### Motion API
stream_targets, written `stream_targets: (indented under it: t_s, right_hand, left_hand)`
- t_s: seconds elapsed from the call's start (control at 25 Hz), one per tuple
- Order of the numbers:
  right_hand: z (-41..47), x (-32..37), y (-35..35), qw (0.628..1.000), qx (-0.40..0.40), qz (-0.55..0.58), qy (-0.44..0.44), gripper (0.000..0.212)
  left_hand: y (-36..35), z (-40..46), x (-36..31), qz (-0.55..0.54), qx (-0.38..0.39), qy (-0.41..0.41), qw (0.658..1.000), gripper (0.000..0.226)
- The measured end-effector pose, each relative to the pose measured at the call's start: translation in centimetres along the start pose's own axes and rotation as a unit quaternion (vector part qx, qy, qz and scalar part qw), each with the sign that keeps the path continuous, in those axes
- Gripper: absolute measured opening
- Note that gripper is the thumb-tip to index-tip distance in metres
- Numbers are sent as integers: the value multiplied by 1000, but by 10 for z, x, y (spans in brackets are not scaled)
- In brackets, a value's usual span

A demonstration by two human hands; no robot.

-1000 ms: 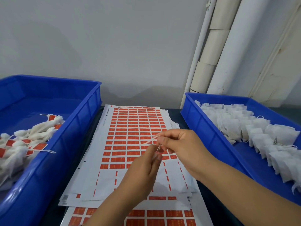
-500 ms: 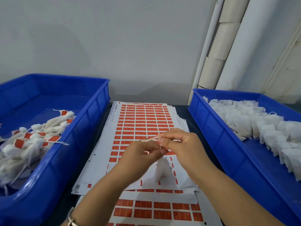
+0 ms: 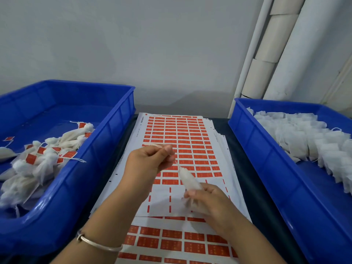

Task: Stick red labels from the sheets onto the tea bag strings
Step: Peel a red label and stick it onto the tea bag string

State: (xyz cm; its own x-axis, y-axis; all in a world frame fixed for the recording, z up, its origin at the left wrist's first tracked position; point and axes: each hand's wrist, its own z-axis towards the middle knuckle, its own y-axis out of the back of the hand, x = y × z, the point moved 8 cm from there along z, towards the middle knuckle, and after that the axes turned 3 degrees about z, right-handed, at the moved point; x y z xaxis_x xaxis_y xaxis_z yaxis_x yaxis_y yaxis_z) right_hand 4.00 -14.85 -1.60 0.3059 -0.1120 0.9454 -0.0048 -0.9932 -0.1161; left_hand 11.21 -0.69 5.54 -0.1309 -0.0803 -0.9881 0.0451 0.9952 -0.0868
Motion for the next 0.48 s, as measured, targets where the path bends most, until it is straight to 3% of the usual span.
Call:
stream_targets:
  t_s: [0.12,0.16,0.24,0.36,0.48]
  right_hand:
    - [0,7,-1,954,61,292,21,17]
    - [0,8,1,940,61,335,32,15]
    - [3,8,7,923,46,379,47,10]
    - [8,5,19,932,-19,356,59,19]
    - [4,7,24,982,-63,164,75,18]
  left_hand:
    - [13,0,34,-85,-30,86,992,12]
    - [17,-3,45,-76,-44,98,991,12]
    - [24,-9,59,49,-67,78,993,10]
    - [17,-28,51,258,-43,-27,965,12]
    - [-10,-39,44,383,80,-104,914,9]
